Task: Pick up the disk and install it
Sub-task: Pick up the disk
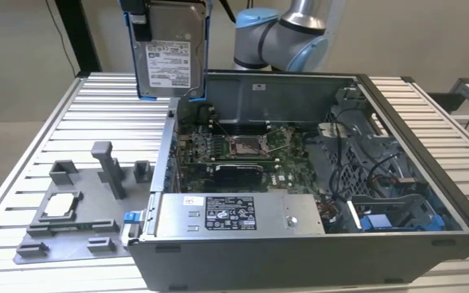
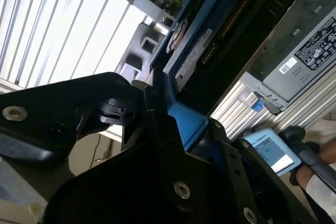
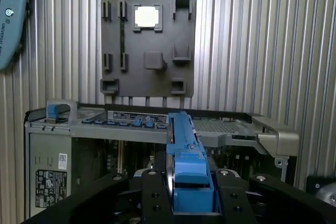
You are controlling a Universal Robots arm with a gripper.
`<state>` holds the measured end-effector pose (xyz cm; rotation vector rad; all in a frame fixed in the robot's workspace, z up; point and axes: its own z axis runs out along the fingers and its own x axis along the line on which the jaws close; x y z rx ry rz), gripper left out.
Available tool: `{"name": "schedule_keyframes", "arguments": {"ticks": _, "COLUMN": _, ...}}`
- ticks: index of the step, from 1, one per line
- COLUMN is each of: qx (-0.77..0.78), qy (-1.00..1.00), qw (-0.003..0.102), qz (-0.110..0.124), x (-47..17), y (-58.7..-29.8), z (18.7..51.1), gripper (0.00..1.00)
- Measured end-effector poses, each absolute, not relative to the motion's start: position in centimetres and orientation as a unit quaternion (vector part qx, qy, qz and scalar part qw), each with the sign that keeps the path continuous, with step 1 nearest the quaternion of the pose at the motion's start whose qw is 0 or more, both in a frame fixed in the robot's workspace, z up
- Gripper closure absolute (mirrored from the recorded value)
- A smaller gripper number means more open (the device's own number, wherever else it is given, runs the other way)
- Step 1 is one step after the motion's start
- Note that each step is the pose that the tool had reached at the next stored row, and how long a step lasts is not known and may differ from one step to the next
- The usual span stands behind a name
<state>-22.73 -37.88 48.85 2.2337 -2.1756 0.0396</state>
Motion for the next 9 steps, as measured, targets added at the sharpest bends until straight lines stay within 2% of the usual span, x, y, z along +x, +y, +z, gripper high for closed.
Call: {"name": "schedule_keyframes", "arguments": {"ticks": 9, "qx": 0.716, "qy": -0.698, "qw": 0.012, "qz": 0.012, "x": -18.9, "y": -37.9, "z": 48.8, "gripper": 1.00}}
